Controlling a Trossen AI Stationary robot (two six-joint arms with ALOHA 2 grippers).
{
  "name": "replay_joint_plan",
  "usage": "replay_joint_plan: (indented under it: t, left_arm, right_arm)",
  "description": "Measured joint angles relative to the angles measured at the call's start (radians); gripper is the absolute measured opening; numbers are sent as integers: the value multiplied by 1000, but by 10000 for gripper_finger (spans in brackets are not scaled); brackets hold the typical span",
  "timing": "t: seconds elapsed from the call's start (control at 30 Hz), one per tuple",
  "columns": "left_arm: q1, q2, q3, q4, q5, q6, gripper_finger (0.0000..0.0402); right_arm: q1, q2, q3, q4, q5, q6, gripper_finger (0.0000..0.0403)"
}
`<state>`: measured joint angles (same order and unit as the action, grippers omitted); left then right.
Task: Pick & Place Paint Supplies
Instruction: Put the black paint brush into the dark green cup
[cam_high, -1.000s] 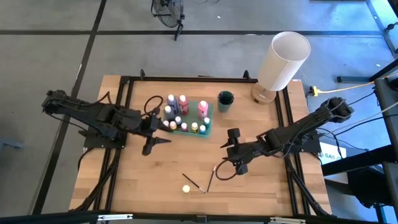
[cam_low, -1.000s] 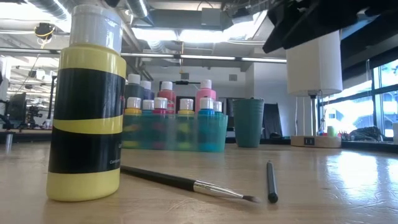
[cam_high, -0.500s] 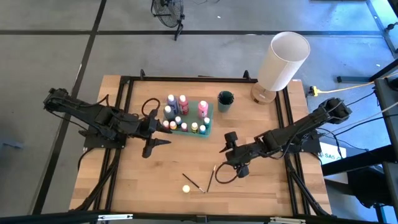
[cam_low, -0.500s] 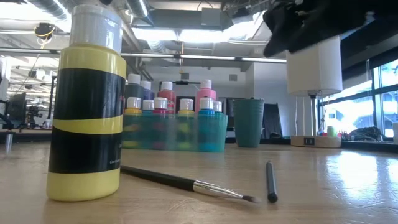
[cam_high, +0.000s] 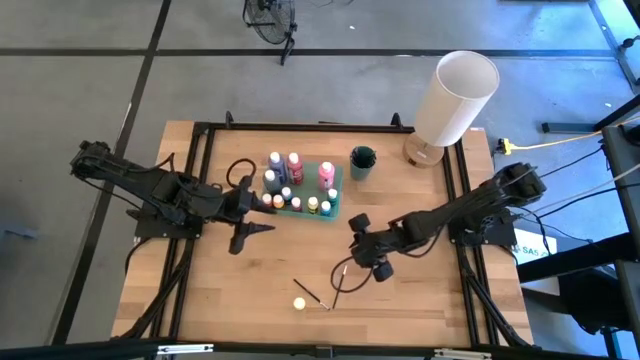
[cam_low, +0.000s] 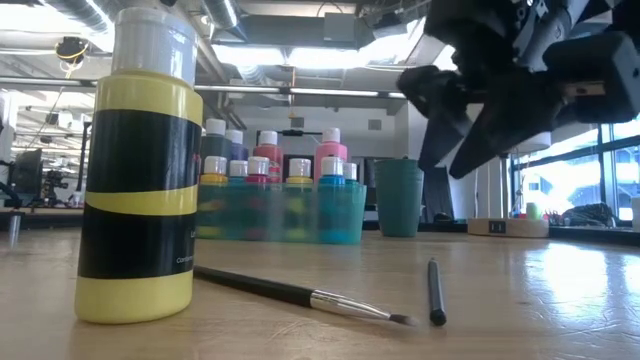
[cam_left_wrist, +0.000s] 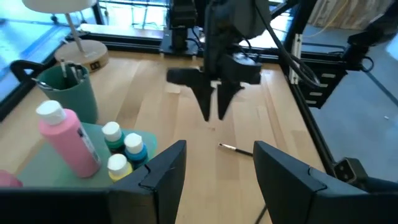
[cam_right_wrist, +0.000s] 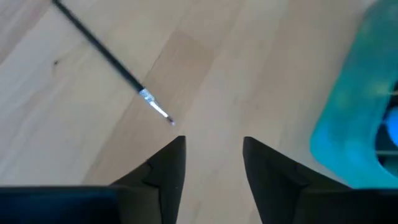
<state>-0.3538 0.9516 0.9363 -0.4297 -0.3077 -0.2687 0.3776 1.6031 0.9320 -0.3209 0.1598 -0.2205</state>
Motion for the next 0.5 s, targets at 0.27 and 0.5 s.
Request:
replay_joint_plan:
  t: [0.27,0.5]
  left_arm:
    - [0,0,0,6,-13,1,182]
    - [0,0,0,8,-14,-46,182]
  right_arm:
    - [3,90,98,-36,-7,-112,156]
    - [3,109,110,-15,-7,-288,156]
